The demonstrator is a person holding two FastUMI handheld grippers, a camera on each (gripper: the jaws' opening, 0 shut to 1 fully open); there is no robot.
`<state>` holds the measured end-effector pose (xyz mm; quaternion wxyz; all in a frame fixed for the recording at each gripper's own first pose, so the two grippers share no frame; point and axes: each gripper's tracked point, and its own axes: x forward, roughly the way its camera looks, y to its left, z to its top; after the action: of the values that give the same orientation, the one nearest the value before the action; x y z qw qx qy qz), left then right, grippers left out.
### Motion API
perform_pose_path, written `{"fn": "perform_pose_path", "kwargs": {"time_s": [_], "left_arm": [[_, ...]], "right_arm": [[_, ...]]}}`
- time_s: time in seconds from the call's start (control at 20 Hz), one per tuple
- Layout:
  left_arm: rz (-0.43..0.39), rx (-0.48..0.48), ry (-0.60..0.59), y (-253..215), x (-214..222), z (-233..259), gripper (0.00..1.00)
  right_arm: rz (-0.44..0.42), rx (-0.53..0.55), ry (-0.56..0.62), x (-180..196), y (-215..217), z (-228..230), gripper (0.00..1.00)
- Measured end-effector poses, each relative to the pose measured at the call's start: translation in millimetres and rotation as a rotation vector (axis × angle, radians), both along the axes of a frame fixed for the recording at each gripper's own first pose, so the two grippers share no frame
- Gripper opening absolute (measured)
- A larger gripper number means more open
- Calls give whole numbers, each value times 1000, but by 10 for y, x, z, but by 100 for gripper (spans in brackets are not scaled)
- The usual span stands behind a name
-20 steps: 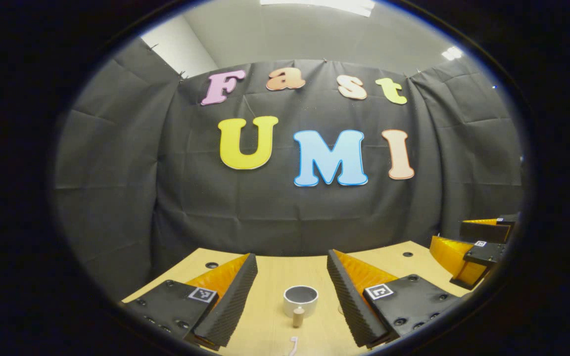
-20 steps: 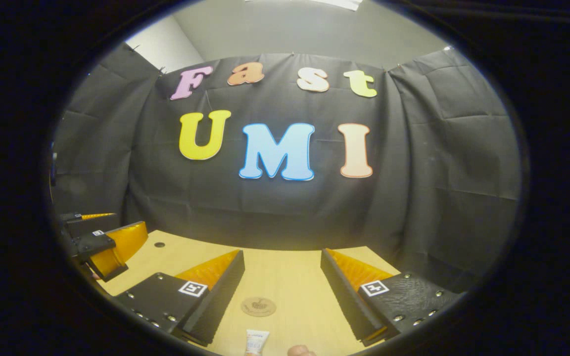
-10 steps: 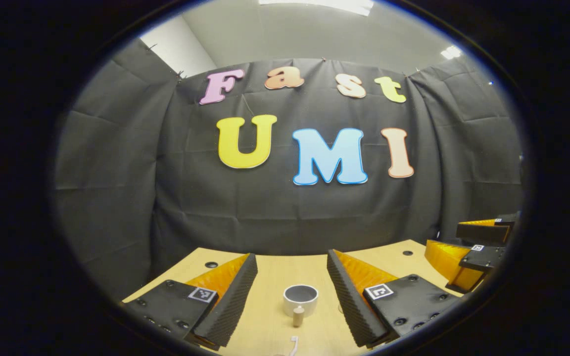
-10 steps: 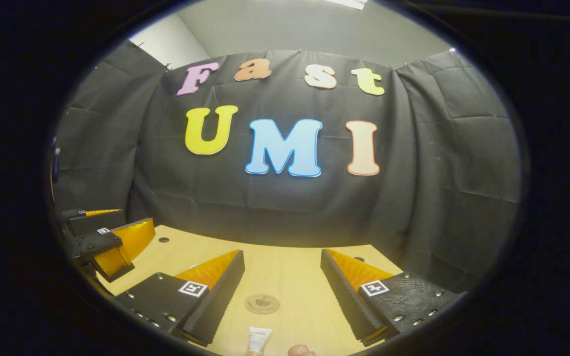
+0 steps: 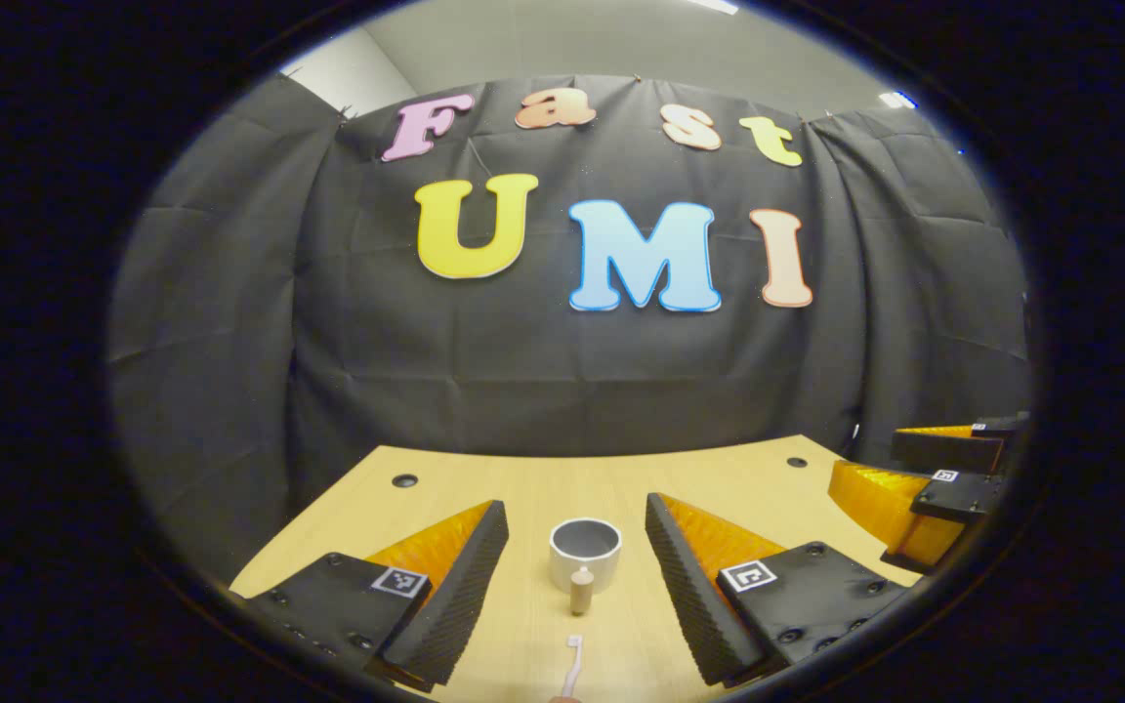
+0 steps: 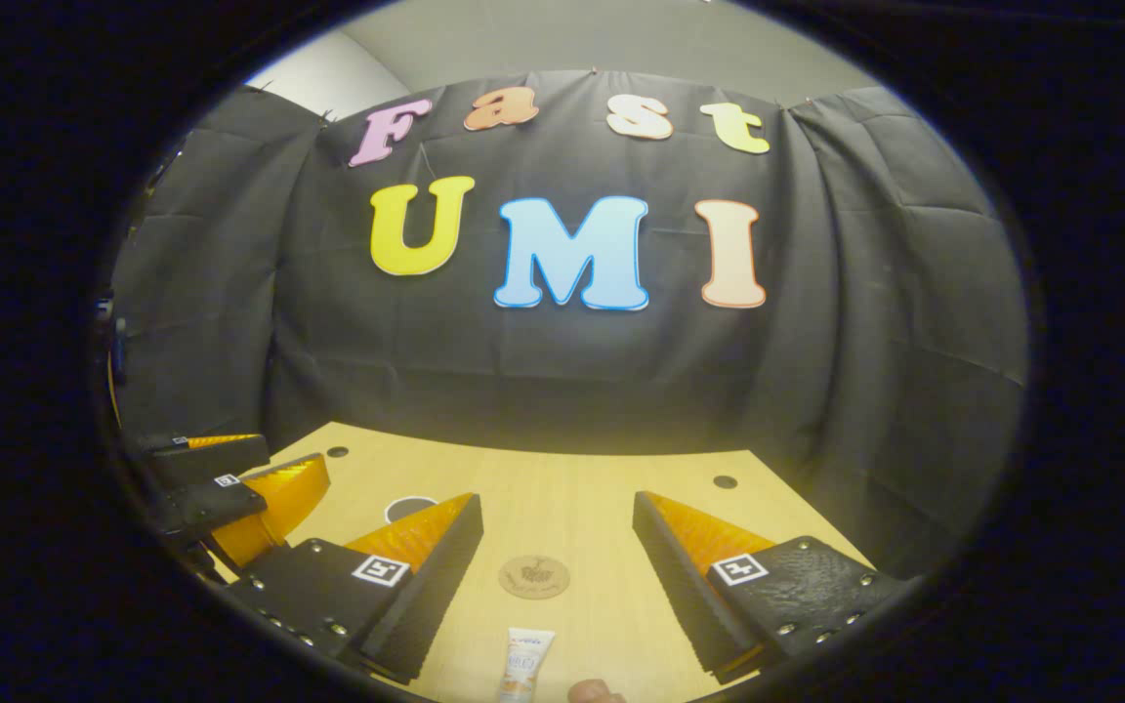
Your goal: Put the toothbrush and toothpaste on the desktop into the cup, then pick up the cup and place it on the coaster on the desktop.
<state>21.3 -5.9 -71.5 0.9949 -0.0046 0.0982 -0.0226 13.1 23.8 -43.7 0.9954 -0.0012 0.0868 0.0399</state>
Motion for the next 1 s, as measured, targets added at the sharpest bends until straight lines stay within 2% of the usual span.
{"fn": "perform_pose_path", "kwargs": {"time_s": [0.35, 0.6, 1.0], "left_arm": [[-42, 17, 199, -39, 71, -640, 93], [-76, 39, 407, -35, 114, -1254, 93], [-98, 36, 736, -17, -162, -2085, 94]], "right_arm": [[58, 5, 208, 26, 148, -547, 97], [87, 6, 421, -56, 236, -1035, 97], [102, 13, 724, -239, 282, -1786, 98]]}}
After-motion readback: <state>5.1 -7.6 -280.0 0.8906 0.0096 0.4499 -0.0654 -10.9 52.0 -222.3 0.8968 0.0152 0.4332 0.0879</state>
